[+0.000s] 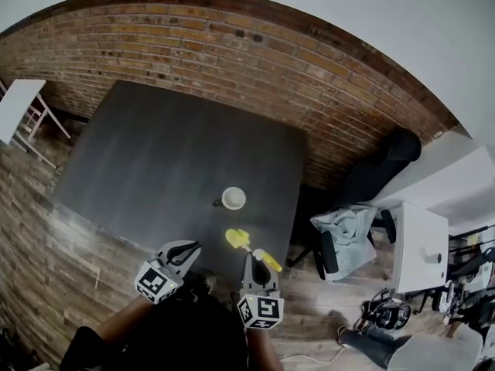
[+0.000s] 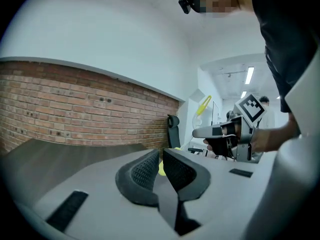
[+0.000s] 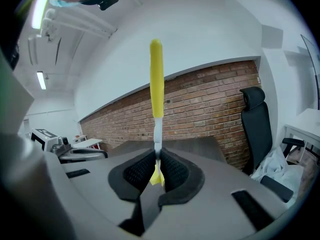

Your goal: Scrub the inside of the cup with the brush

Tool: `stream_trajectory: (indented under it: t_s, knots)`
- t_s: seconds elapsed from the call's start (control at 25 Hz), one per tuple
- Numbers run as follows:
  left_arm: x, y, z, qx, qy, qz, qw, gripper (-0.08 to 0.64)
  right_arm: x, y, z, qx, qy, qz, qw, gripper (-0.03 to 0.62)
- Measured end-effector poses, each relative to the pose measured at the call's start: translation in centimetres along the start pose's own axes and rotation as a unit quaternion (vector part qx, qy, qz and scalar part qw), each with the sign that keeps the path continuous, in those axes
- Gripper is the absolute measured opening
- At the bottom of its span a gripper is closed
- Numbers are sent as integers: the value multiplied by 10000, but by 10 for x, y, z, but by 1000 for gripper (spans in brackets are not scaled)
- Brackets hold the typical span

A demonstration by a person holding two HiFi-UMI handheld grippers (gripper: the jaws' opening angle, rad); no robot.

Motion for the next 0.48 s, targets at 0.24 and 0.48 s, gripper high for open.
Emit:
stream_trajectory:
  t_s: [0.24, 0.48]
  knots:
    - [2, 21, 15, 266, -217, 12, 9994, 52, -22, 4, 9, -24, -117, 131, 9998, 51]
    - [-4, 27, 29, 394, -489, 99, 9980, 52, -48, 2, 13, -75, -249, 42, 9997, 51]
Point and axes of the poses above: the fingertips, and each gripper's own axes: z backward along the fingers, x to its right, y out of its top, the point moved 9 cm from there along z, backward along the fingers, and after that the axes turned 2 degrees about -x, right-handed, at the moved point
